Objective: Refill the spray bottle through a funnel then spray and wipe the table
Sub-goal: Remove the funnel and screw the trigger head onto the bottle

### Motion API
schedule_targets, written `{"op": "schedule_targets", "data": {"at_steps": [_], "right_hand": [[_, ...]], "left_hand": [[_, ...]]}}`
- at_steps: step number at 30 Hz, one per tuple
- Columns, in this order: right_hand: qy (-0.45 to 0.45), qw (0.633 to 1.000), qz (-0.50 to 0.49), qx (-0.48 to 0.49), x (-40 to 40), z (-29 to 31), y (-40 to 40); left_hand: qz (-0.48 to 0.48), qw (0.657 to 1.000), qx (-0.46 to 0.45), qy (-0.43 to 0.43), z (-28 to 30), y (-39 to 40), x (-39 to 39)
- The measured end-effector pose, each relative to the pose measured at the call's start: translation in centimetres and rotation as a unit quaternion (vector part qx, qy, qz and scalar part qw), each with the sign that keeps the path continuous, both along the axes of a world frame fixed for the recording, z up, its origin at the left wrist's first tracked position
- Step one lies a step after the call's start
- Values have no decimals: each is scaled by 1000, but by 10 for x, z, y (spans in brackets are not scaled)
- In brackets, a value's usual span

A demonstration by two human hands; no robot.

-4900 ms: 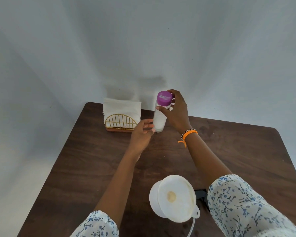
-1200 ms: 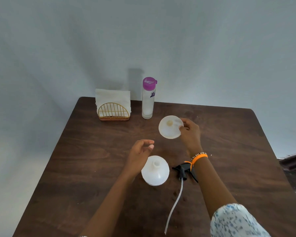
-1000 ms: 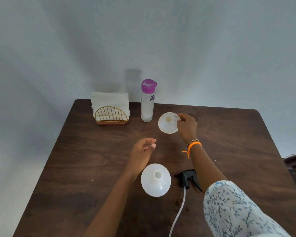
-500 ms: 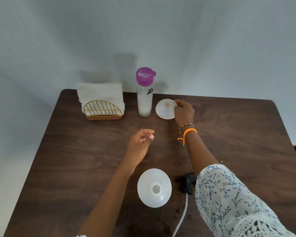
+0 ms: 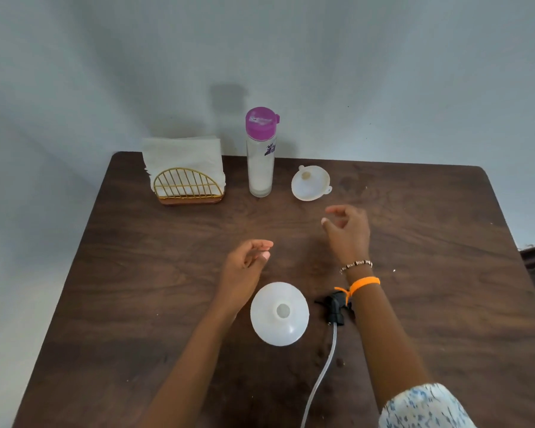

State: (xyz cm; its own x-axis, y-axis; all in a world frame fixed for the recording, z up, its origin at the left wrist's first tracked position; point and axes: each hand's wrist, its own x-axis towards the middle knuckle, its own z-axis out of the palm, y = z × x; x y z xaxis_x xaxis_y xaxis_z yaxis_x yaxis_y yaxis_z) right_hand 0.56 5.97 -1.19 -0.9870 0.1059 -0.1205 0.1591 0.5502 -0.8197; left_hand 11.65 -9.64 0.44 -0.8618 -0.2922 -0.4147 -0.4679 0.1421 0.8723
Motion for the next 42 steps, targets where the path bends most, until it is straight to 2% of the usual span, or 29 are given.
{"op": "schedule_targets", "data": {"at_steps": [3,7,13,18,22,25,30,37,42], "right_hand": [[-23,998,39,34,41,3,15],[-52,987,76,134,87,-2,32],[-88,935,108,327,137,-6,36],[-107,927,115,342,148,-15,36],[-103,957,67,265,146,-16,39],[-94,984,15,148,138,-4,43],[-44,999,-20,-20,130,38,43],[125,969,-40,-207,135,108,28],[226,944,-23,-238,141,140,18]], "left_hand": [[1,999,-7,40,3,-1,22],[-14,997,-20,73,11,4,47],[-42,993,7,108,11,17,77],[-68,991,-2,116,7,22,84],[-56,994,-36,87,3,24,80],[-51,994,-45,91,-1,26,78],[-57,989,-34,129,-3,25,79],[-66,987,-45,136,-3,26,79],[-67,987,-53,138,-6,28,79]]}}
